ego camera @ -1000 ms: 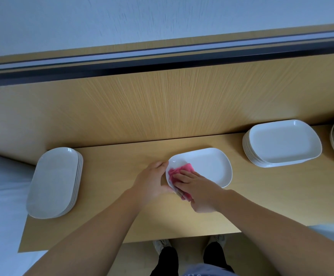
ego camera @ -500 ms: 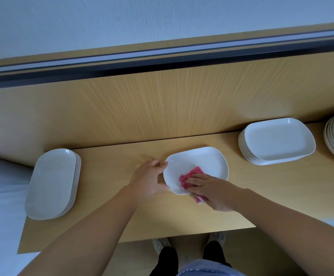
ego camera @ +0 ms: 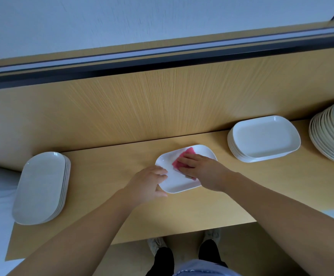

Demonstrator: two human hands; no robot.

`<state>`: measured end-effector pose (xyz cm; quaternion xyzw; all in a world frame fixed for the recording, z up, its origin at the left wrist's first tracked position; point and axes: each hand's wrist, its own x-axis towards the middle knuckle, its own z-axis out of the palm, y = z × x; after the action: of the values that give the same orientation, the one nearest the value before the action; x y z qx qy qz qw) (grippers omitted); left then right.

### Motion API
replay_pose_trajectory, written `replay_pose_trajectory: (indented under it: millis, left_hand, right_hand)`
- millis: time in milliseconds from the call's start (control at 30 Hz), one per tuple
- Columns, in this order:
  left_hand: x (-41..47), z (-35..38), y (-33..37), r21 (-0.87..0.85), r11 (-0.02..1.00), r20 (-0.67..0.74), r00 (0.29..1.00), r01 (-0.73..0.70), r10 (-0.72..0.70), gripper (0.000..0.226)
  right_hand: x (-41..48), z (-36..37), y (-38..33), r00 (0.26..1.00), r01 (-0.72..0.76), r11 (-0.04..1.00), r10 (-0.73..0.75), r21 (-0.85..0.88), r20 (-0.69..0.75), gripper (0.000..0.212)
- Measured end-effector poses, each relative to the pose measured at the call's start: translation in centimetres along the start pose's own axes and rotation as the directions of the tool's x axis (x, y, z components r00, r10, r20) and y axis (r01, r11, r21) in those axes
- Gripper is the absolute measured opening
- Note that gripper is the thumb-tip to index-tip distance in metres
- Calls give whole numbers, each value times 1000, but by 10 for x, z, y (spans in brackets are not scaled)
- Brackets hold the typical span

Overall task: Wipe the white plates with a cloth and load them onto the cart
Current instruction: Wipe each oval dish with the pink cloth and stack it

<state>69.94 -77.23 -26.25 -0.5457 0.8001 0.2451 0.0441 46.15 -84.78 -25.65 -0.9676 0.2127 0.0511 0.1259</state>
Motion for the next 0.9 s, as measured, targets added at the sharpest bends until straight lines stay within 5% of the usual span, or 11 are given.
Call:
replay_pose_trajectory:
  millis: [67,167,400,900]
  left_hand:
    - [1,3,1,-8,1000,25,1000,1,-1,55]
    - [5,7,0,-12,1000,68,998,-5,5,48]
    - [12,-2,6,194,979,244,970,-60,11,51]
    - [16,-1,6,280,955,279,960,-97,16,51]
  right_hand:
    - [15,3,-1,998,7,999,-5,-37,69,43]
    - [26,6,-2,977,-43,996,58,-79,206,58]
    - [10,5,8,950,-184,969,218,-164,223,68]
    - [-33,7,-8,824,-483,862,507,-155,251,71]
